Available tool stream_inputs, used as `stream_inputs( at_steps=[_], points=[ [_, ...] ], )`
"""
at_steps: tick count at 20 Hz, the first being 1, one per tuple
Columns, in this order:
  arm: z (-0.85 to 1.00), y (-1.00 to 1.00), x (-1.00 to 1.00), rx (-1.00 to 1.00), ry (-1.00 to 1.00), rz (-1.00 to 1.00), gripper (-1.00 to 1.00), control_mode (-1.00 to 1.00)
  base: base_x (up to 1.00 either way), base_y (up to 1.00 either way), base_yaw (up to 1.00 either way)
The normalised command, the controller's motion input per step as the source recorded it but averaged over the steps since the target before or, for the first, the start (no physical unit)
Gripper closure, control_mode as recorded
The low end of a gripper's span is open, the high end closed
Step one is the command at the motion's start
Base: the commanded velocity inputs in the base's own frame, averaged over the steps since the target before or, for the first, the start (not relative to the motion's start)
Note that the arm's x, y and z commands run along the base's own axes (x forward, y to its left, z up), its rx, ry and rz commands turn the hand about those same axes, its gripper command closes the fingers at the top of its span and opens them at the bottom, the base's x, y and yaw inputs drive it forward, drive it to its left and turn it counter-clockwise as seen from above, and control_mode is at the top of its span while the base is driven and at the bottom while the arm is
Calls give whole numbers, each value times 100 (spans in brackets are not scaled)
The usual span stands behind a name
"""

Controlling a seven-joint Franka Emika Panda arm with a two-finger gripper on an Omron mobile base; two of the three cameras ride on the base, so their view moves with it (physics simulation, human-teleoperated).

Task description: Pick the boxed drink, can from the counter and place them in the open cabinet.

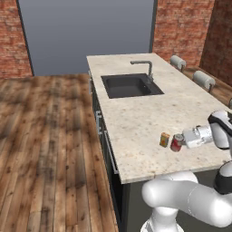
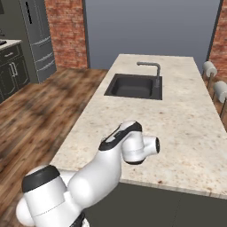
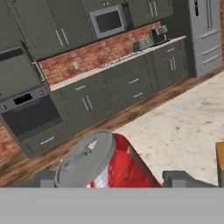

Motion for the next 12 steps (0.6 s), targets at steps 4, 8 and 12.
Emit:
stream_inputs(
  at_steps=[4,8,12],
  points=[
    [100,9,-24,9,-19,-16,100,-100,0,0,0],
    [97,36,-16,3,-23,-21,100,-100,0,0,0],
    [56,67,-1,-1,-9,-28,100,-100,0,0,0]
  ],
)
